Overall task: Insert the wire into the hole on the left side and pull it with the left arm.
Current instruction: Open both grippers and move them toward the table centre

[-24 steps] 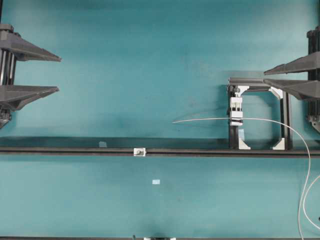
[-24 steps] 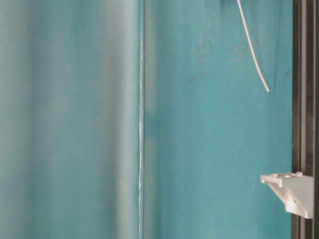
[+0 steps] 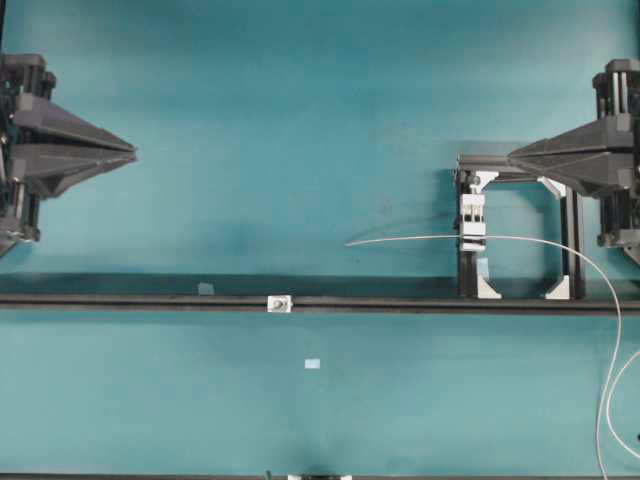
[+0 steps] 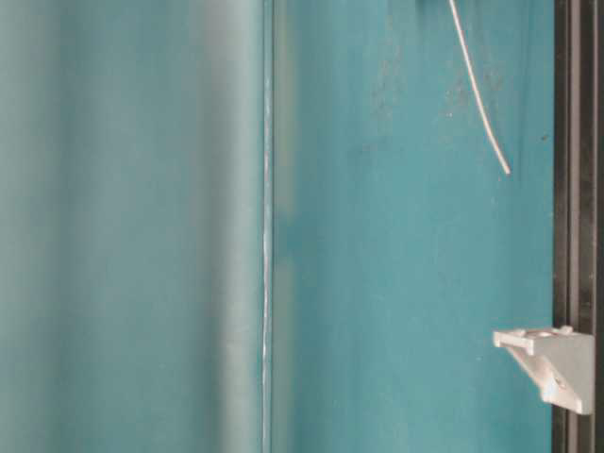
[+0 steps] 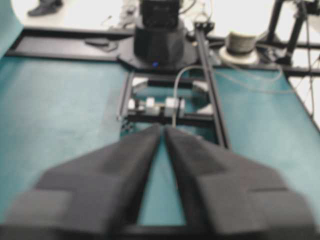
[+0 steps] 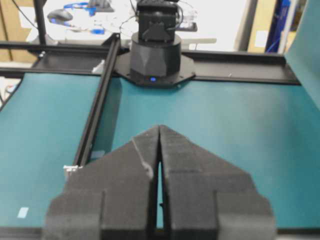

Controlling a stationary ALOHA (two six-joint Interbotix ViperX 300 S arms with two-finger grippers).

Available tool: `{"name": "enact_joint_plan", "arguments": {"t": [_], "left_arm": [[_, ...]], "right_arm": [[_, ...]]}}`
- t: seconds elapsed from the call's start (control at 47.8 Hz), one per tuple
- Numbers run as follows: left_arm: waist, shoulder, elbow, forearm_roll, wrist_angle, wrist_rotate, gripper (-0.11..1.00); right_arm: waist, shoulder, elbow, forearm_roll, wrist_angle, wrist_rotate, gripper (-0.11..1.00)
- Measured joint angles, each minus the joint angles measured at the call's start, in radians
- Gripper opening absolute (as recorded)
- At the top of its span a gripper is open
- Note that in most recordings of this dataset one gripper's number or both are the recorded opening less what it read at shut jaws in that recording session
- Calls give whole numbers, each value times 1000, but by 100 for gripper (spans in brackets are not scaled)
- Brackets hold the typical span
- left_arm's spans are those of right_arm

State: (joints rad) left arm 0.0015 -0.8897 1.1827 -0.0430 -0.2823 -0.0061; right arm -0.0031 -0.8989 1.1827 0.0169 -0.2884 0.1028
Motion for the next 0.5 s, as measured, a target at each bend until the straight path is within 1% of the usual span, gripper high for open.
{"name": "enact_joint_plan", "arguments": {"t": [0.063, 0.126, 0.168, 0.23, 0.251, 0.314, 0.335, 0.503], "left_arm": [[-2, 20, 0, 0, -8, 0, 10], [0, 43, 0, 0, -15, 0, 24], [0, 61, 0, 0, -23, 2, 35], [0, 98, 0, 0, -34, 2, 56], [0, 107, 0, 0, -38, 5, 62], [0, 130, 0, 0, -52, 8, 78], [0, 135, 0, 0, -57, 9, 80], [2, 187, 0, 0, -114, 9, 79]], "right_arm": [[0, 3, 0, 2, 3, 3, 24], [0, 6, 0, 2, 5, 6, 42], [0, 9, 2, 3, 5, 12, 57], [0, 20, 3, 3, 5, 31, 75], [0, 23, 5, 3, 6, 37, 79], [0, 46, 6, 3, 5, 69, 79], [0, 57, 6, 3, 5, 77, 79], [0, 141, 6, 3, 3, 117, 79]]}}
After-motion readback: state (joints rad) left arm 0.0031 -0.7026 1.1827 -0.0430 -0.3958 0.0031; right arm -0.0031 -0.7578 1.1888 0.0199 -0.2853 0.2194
